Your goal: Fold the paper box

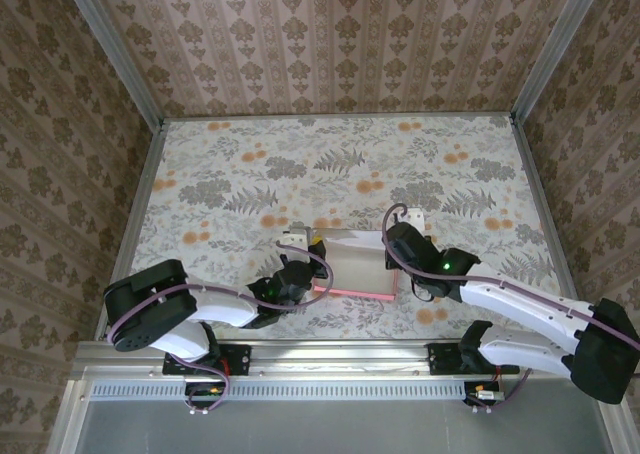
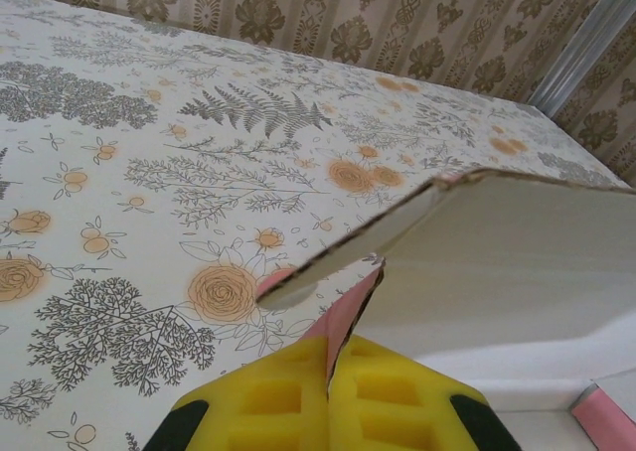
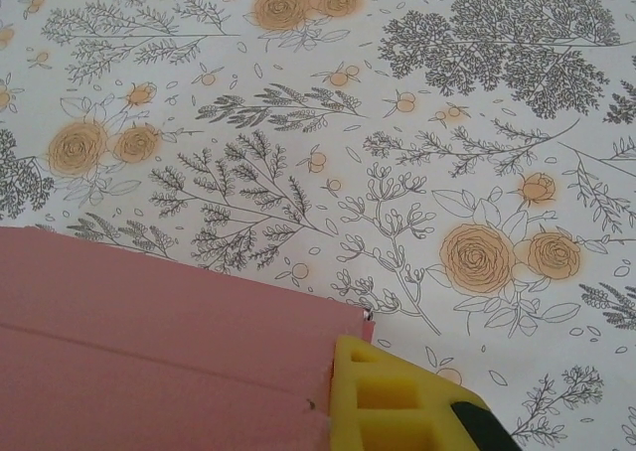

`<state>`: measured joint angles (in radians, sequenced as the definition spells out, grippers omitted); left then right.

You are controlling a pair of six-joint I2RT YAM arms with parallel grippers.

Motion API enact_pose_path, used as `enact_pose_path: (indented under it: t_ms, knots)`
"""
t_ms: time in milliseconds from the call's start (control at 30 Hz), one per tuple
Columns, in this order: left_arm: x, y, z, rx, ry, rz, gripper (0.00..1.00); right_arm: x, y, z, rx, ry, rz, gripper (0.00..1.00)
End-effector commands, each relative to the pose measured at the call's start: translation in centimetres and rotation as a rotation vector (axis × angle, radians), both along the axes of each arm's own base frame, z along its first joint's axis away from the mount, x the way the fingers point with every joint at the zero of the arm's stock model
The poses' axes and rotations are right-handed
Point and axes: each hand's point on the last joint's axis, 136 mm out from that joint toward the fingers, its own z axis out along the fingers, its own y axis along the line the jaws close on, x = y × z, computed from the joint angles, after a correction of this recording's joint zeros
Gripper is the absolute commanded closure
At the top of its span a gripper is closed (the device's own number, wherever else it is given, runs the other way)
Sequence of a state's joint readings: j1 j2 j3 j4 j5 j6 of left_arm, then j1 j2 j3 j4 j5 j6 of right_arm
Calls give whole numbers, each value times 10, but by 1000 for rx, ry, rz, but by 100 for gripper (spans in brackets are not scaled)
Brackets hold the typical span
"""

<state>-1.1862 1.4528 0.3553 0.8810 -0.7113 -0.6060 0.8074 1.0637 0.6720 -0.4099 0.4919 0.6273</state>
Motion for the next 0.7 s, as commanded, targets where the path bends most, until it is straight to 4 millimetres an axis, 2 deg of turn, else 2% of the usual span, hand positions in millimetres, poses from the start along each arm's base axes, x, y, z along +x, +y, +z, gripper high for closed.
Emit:
enact_pose_path:
  t_ms: [0, 167, 433, 667]
  knots:
    - [-5, -8, 6, -4, 4, -23, 97, 3, 10, 14, 75, -14, -37, 95]
    - [-8, -9, 6, 9, 0, -28, 97, -2, 13, 10, 99, -1, -50, 96]
    - [-12, -6, 9, 5, -7, -15, 98, -17, 6, -9, 113, -2, -93, 98]
    - [-18, -6, 10, -4, -9, -7, 100, -26, 1, -11, 153, -40, -142, 98]
